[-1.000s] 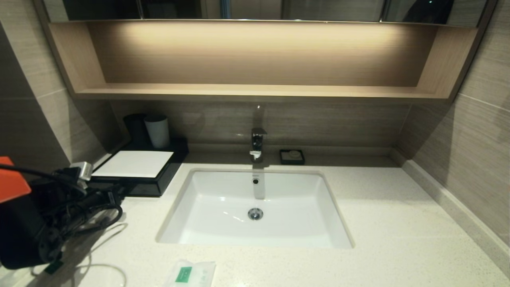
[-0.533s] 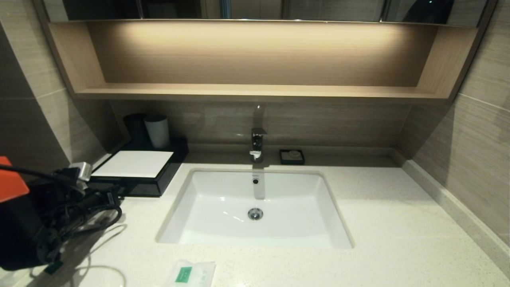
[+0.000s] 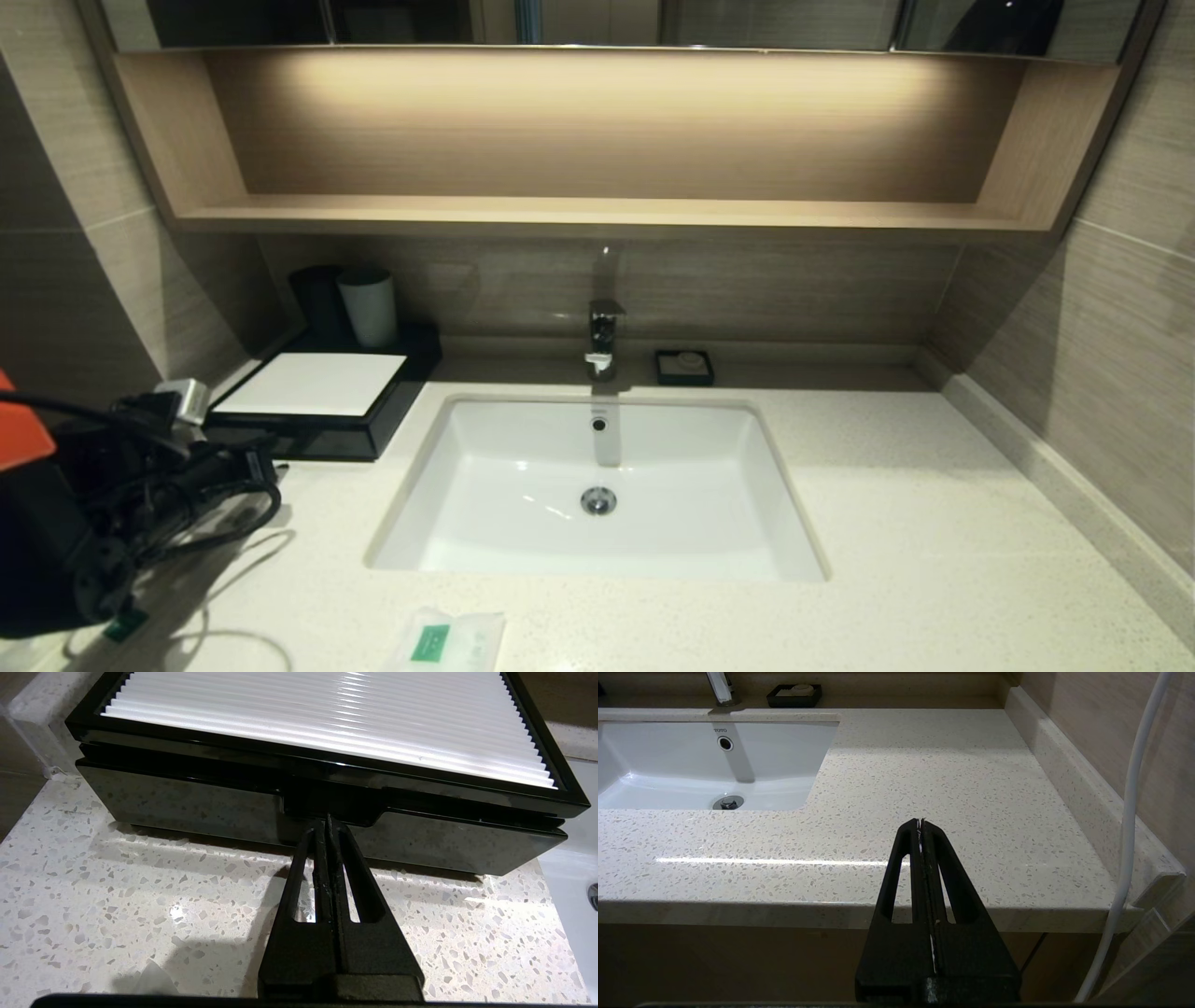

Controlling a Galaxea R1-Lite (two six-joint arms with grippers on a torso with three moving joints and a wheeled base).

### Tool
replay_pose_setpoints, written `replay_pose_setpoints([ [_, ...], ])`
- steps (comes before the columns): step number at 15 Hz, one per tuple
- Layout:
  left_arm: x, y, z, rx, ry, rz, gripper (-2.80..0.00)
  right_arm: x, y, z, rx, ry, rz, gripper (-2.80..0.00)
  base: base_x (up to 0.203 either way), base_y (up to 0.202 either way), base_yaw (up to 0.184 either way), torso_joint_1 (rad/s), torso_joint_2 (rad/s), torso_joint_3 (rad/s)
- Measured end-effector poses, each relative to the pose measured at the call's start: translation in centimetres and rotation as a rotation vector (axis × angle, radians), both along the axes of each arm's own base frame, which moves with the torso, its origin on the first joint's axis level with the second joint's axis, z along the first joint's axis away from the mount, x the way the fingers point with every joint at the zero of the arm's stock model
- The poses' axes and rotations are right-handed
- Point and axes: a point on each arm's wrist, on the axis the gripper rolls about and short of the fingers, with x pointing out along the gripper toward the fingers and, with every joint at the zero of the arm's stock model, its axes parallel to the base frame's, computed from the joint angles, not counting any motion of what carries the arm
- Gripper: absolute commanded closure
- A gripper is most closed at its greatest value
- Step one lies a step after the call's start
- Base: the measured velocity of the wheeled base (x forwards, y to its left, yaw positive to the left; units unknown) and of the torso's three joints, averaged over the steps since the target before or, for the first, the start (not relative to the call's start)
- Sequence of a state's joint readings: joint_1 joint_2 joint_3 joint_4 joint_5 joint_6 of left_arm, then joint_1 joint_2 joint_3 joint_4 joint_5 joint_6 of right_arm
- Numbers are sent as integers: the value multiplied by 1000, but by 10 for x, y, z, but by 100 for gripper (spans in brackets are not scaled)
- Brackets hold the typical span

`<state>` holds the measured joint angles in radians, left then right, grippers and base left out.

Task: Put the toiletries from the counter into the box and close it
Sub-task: Open the drawer

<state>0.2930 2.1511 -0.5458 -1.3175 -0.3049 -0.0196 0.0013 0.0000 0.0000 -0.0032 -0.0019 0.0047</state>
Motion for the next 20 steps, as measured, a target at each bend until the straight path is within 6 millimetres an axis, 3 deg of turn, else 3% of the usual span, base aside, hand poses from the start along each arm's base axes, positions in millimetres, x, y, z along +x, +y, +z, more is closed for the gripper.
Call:
replay_pose_setpoints([
  [13,-4,2,5,4,67,0,0,0,0,0,0,0,0,0,0,0,0,0,0,0],
  [20,6,2,20,54,43,-19,0,0,0,0,0,0,0,0,0,0,0,0,0,0],
])
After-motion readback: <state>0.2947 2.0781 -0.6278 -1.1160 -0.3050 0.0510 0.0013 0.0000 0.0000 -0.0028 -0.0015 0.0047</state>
